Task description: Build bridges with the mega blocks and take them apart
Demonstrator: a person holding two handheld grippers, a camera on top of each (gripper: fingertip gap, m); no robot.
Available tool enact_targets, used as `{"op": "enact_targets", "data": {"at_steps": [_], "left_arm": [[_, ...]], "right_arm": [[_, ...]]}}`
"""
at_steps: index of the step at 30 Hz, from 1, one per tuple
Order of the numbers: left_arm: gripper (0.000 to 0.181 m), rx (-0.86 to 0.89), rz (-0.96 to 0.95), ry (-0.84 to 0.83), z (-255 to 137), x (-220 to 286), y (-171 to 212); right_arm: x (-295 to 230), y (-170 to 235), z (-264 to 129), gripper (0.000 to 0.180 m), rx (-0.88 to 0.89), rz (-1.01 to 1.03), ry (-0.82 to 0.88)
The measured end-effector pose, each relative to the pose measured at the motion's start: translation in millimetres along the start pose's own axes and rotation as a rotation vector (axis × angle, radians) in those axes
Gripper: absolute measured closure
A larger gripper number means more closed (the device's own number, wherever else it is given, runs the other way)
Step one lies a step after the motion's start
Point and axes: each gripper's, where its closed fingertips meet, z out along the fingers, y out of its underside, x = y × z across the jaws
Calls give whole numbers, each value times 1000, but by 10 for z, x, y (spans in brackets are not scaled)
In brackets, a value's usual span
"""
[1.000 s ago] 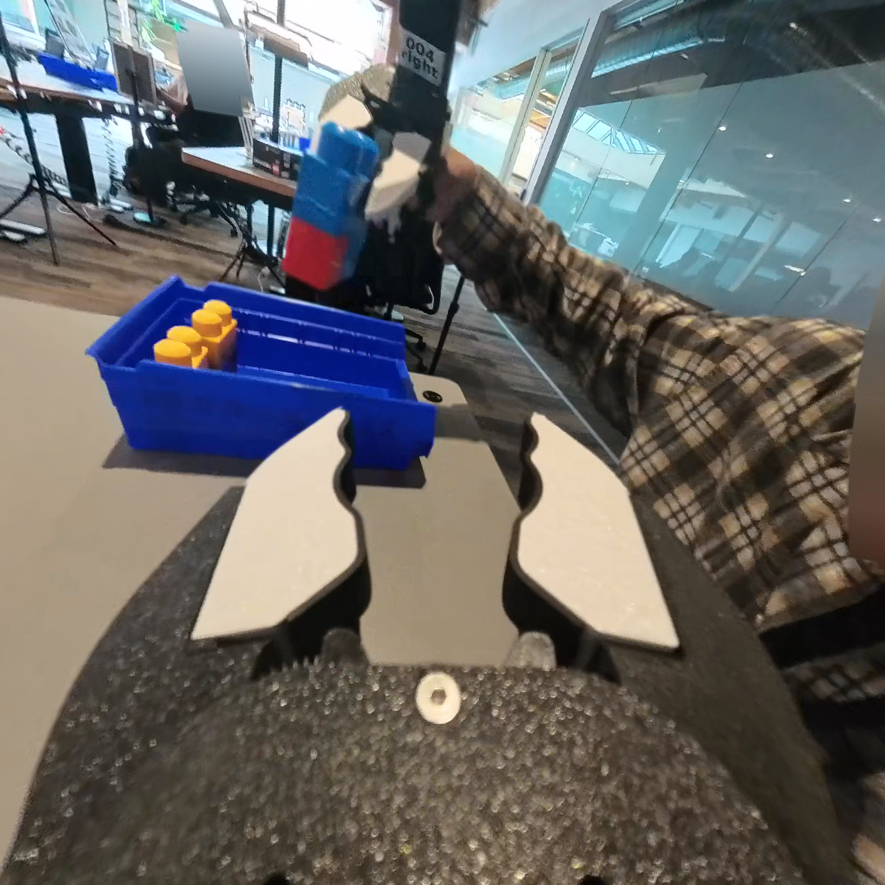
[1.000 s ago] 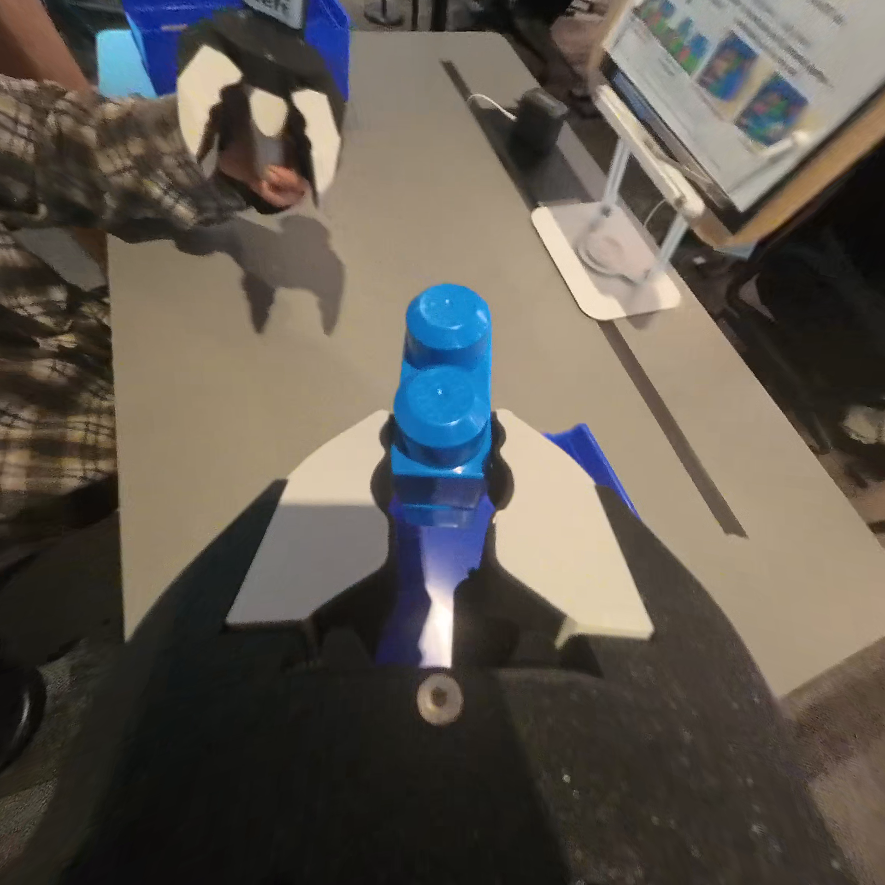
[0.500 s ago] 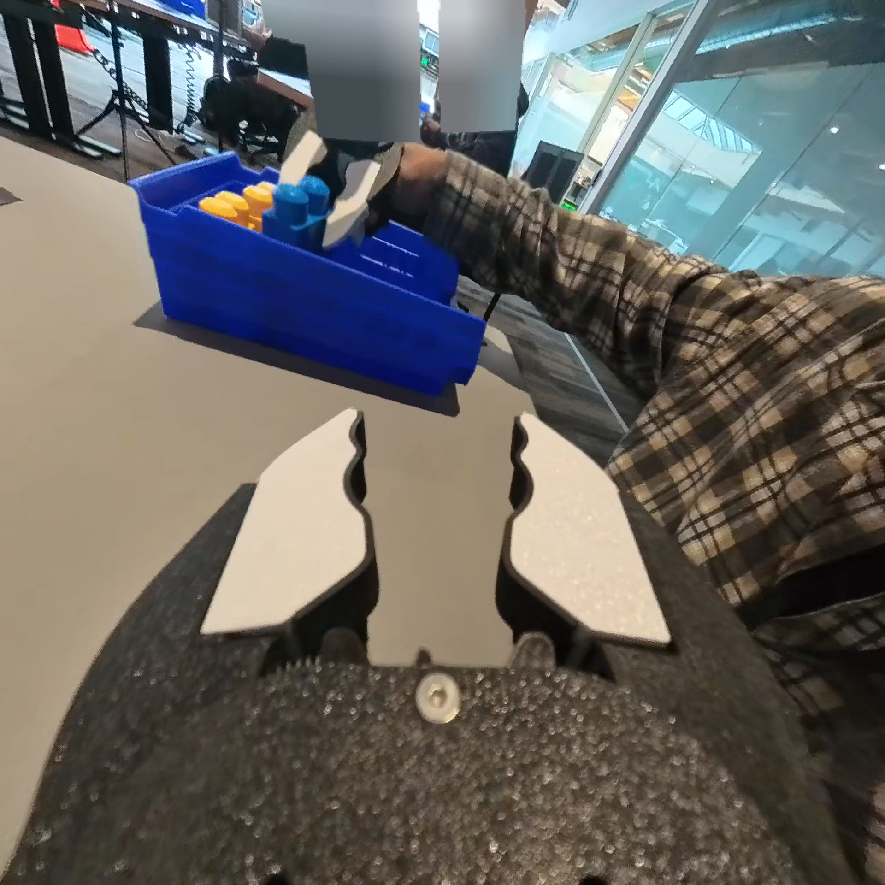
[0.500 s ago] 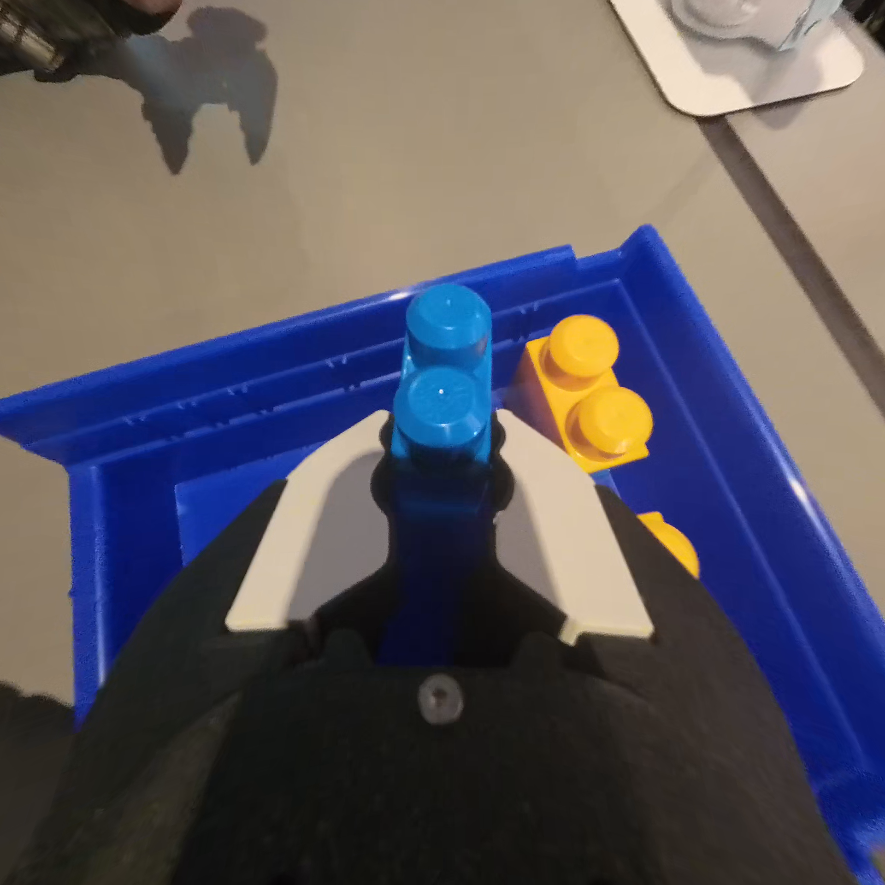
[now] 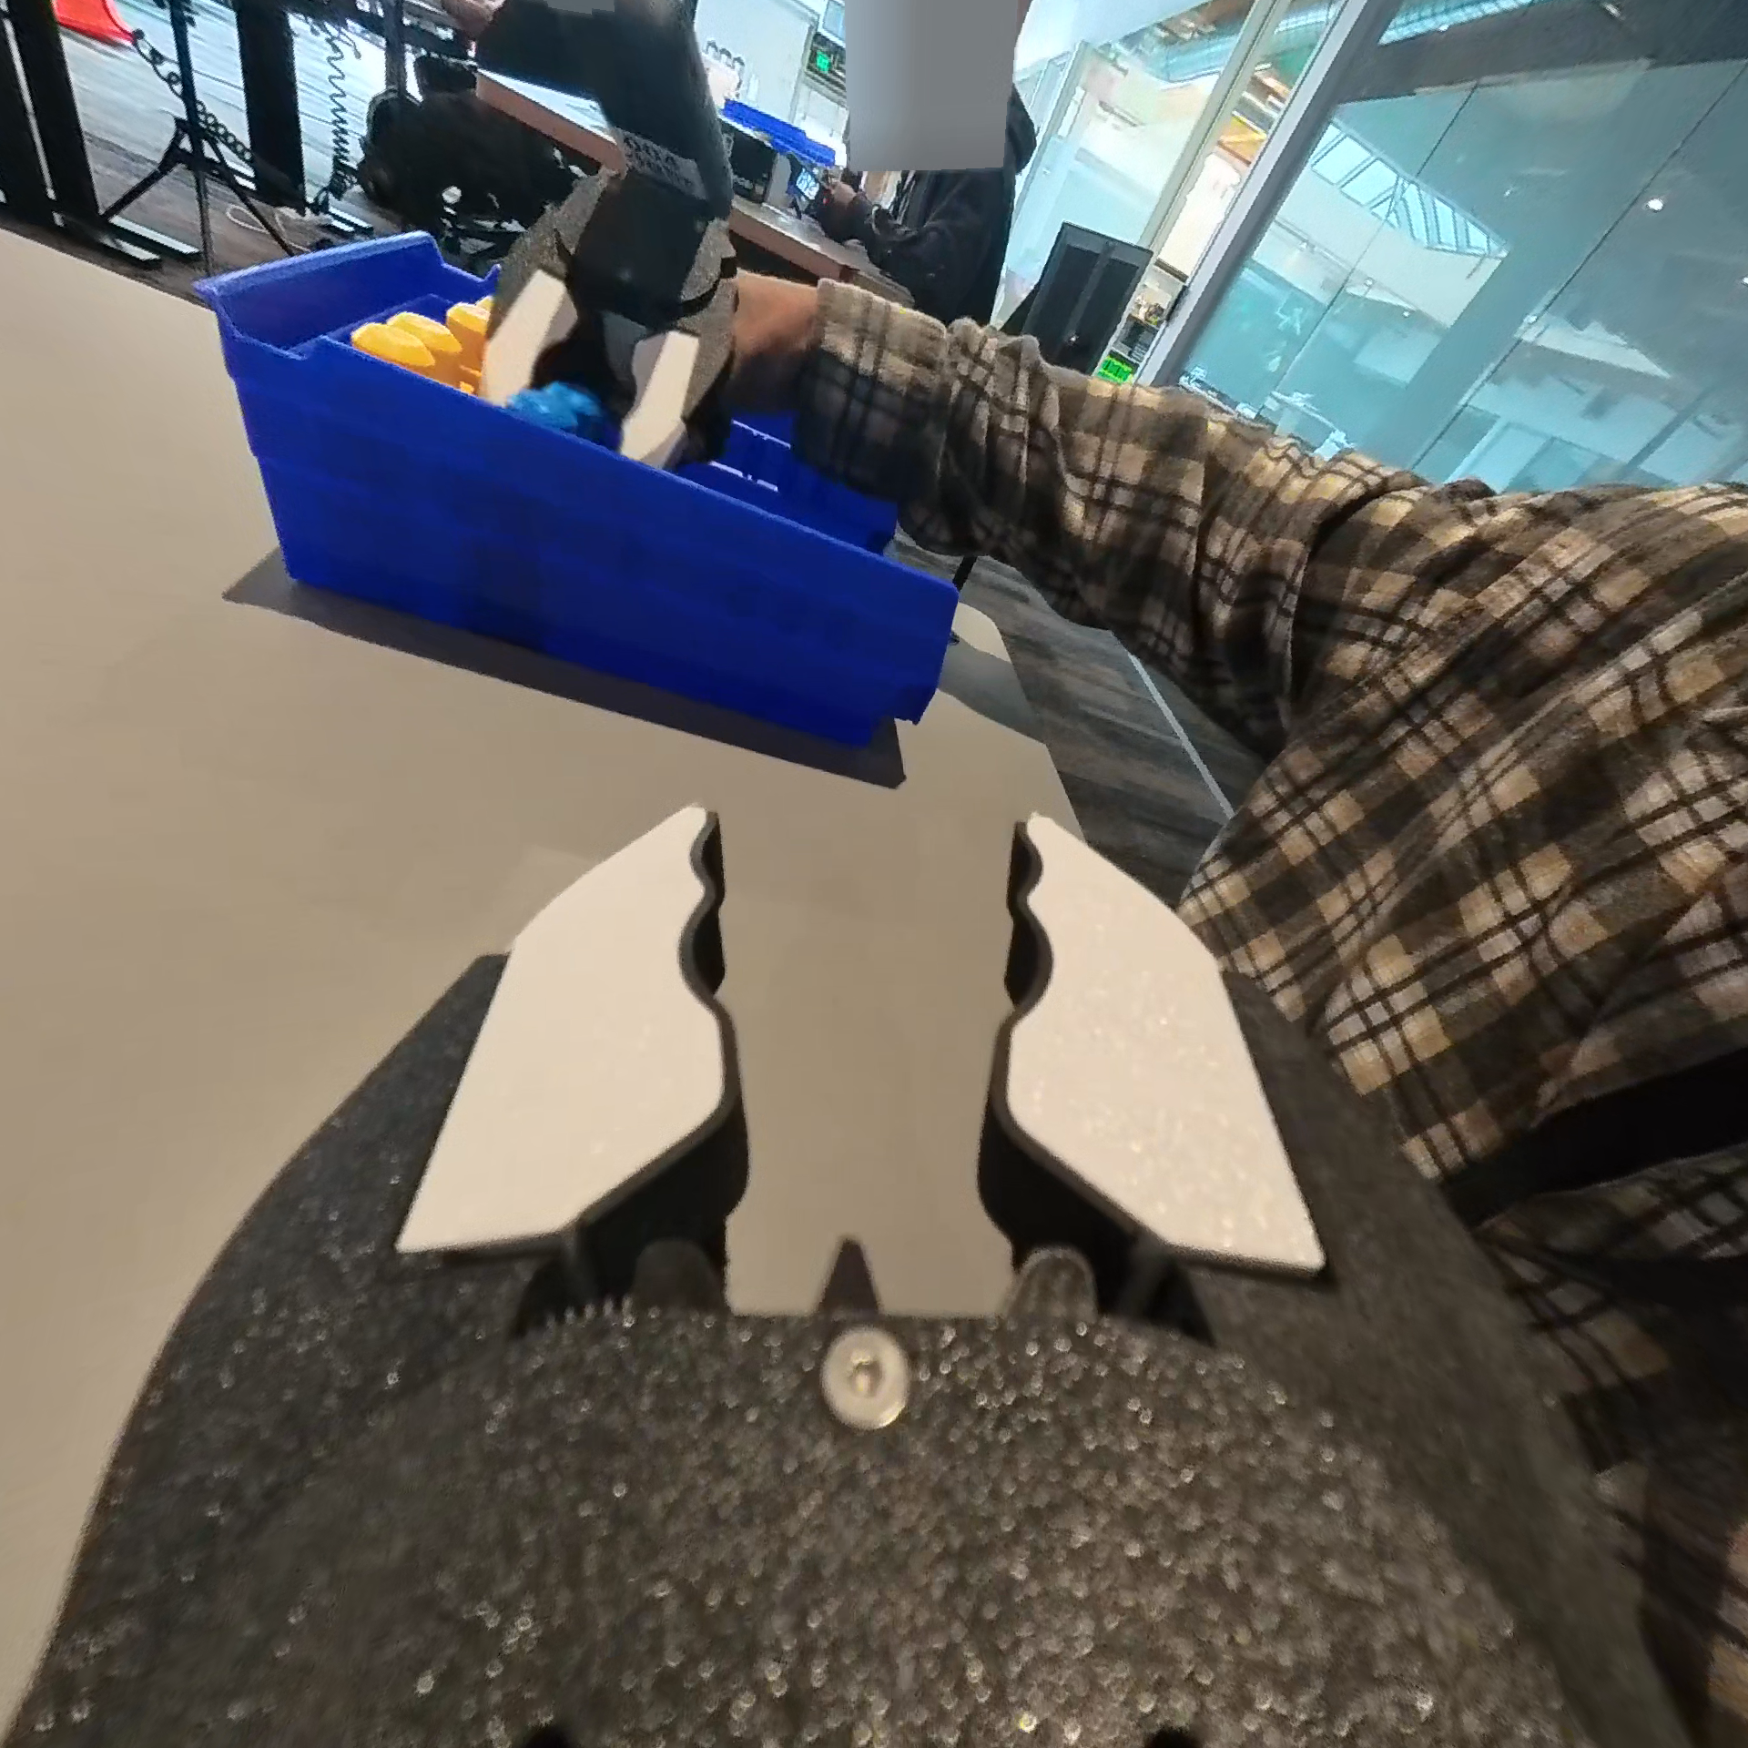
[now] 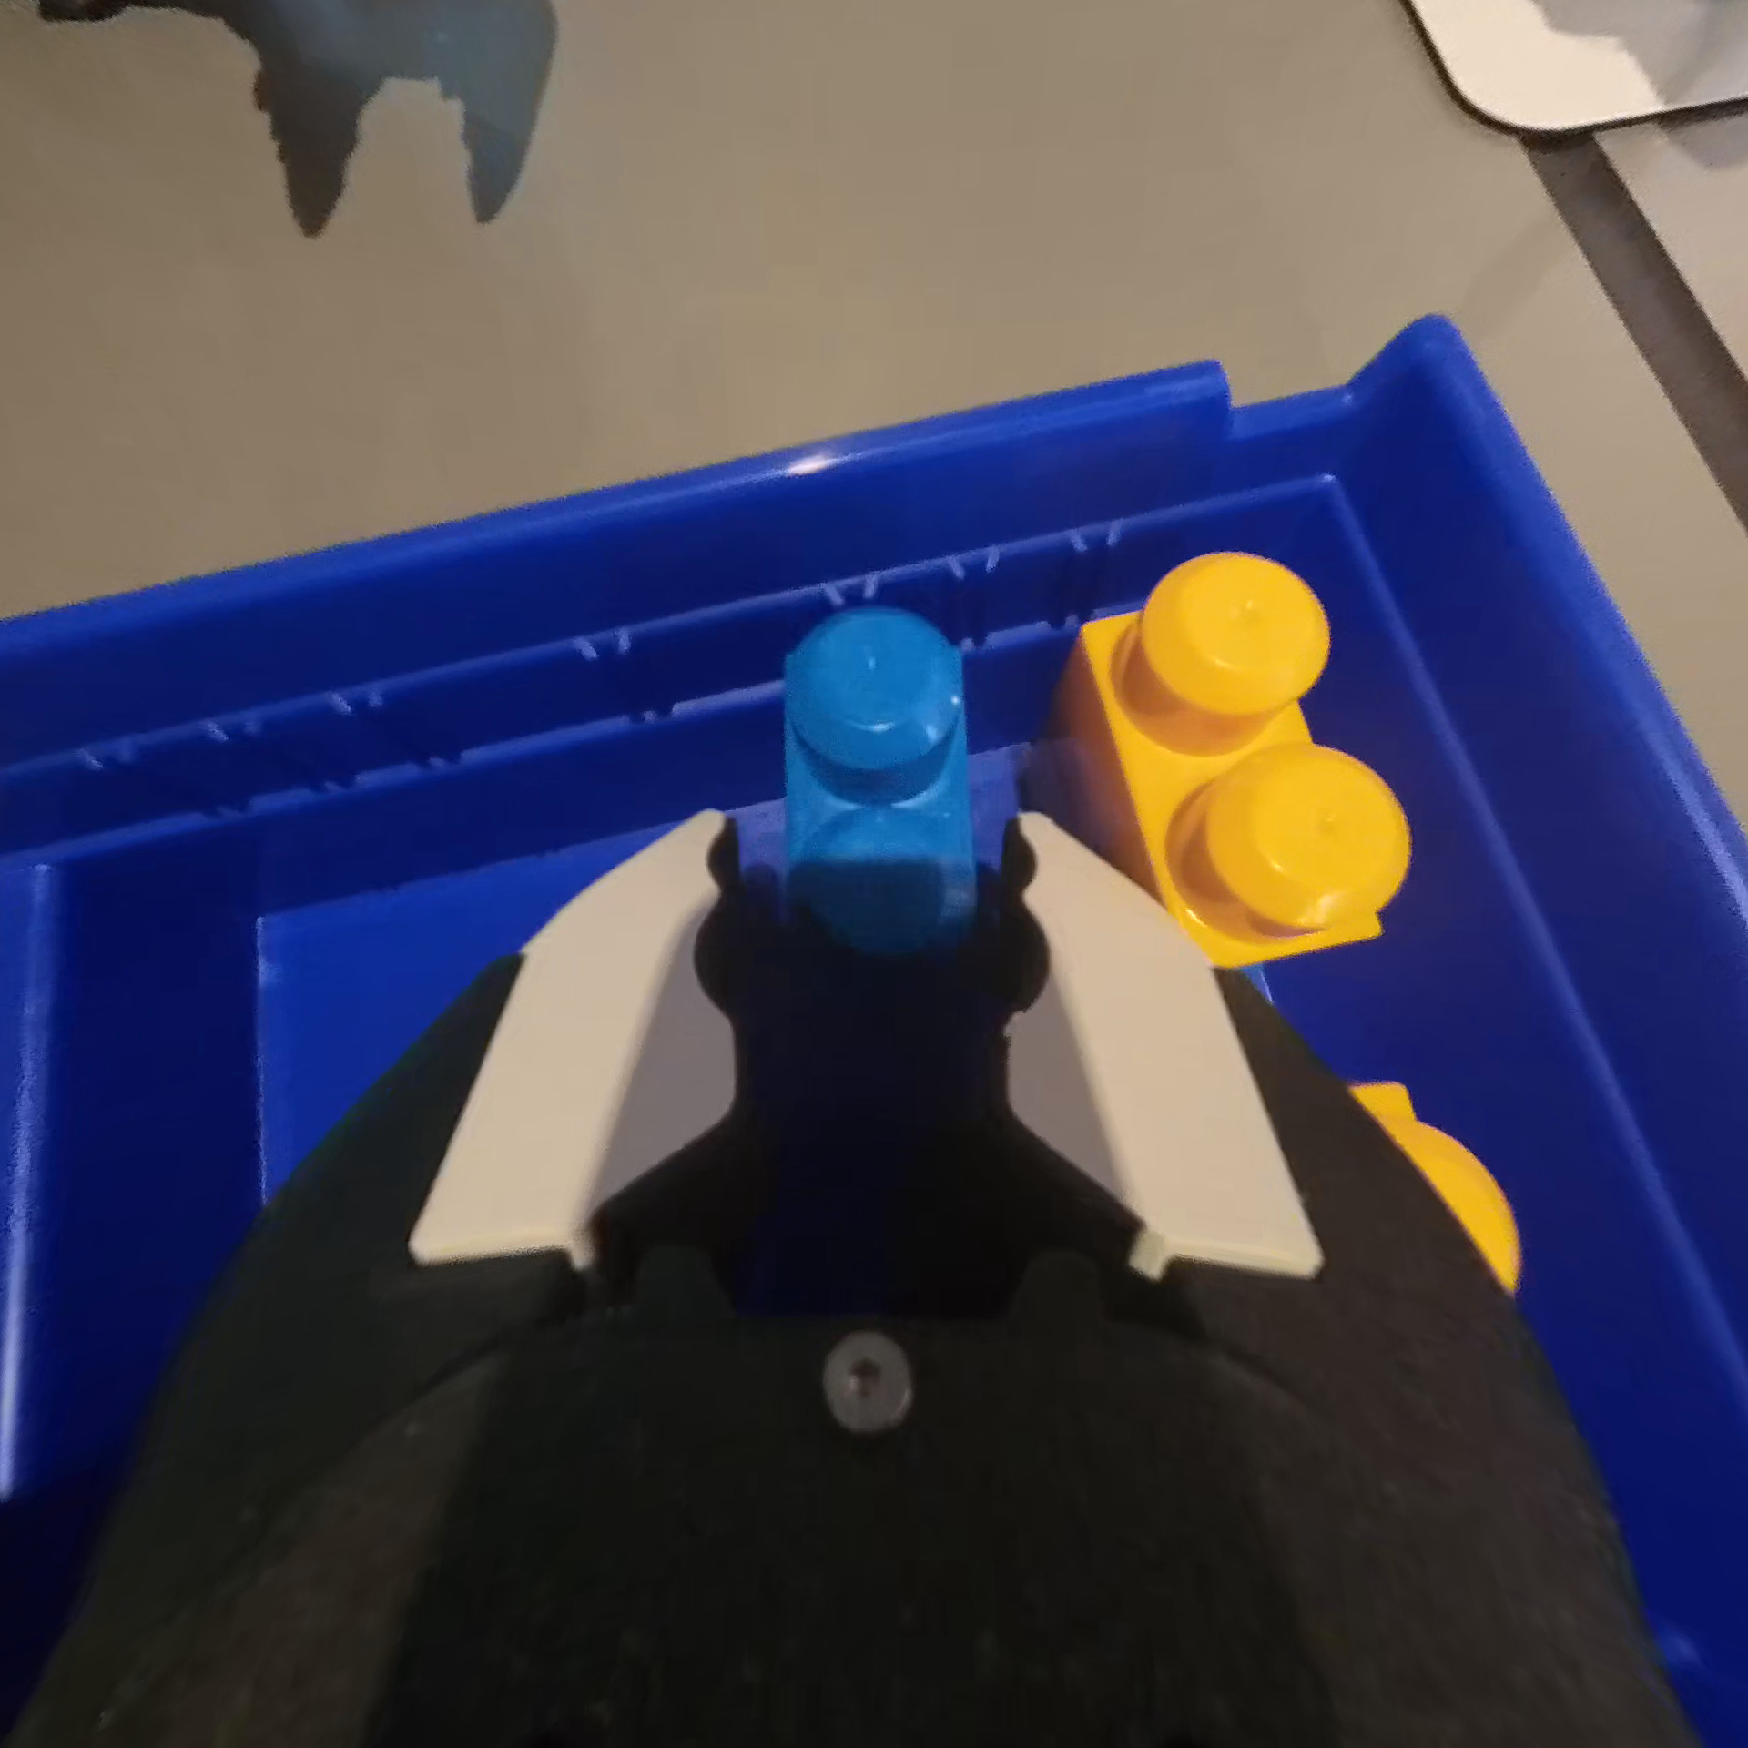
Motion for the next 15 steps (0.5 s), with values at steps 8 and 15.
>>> {"op": "enact_targets", "data": {"at_steps": [8, 15], "left_arm": [[123, -11, -5, 8, 26, 16, 20], [123, -9, 3, 4, 25, 33, 13]], "right_arm": [[-40, -90, -247, 127, -69, -25, 68], [17, -29, -227, 147, -170, -57, 106]]}}
